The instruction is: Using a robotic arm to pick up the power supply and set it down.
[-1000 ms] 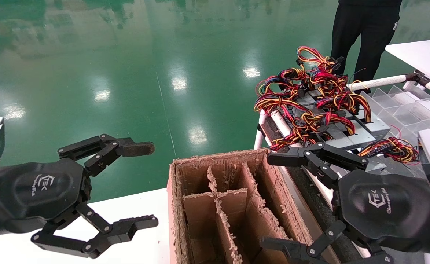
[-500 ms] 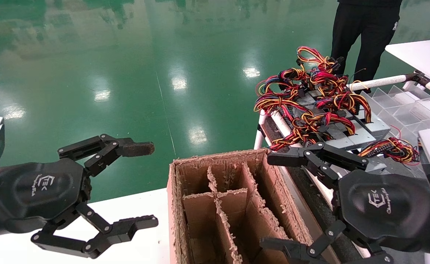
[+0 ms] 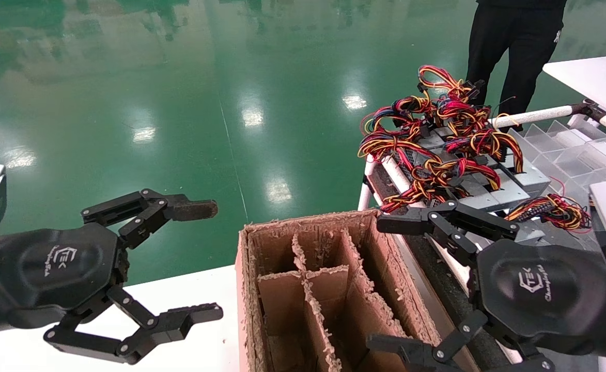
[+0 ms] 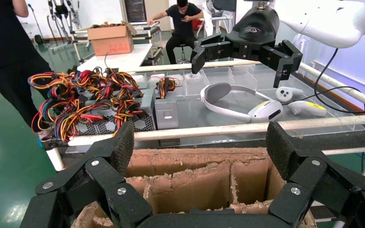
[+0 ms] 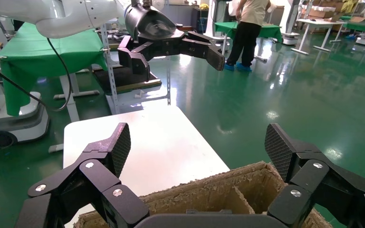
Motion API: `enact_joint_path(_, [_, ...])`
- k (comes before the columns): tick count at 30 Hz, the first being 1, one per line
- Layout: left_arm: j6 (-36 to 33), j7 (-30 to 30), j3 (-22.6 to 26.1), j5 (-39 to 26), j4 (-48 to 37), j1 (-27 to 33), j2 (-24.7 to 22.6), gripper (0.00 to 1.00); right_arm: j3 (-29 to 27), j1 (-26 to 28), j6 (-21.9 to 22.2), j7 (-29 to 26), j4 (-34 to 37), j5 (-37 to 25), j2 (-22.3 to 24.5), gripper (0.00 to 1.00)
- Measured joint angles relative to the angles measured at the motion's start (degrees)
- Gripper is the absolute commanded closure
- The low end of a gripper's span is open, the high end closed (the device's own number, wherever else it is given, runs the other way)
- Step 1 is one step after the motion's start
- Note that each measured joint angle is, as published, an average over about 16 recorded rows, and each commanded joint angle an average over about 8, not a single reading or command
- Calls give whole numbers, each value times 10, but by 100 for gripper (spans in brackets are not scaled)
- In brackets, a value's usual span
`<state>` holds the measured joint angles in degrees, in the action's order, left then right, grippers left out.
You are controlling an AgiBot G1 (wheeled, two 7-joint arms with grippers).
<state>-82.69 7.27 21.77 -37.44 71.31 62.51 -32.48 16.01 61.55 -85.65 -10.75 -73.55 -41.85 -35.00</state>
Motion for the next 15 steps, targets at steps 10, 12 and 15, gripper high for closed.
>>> enact_joint_path(10, [0,0,0,0,0,0,0,0,0,0,0,0,0,0,0,0])
enact_joint_path(12, [0,0,0,0,0,0,0,0,0,0,0,0,0,0,0,0])
enact_joint_path(15, [0,0,0,0,0,0,0,0,0,0,0,0,0,0,0,0])
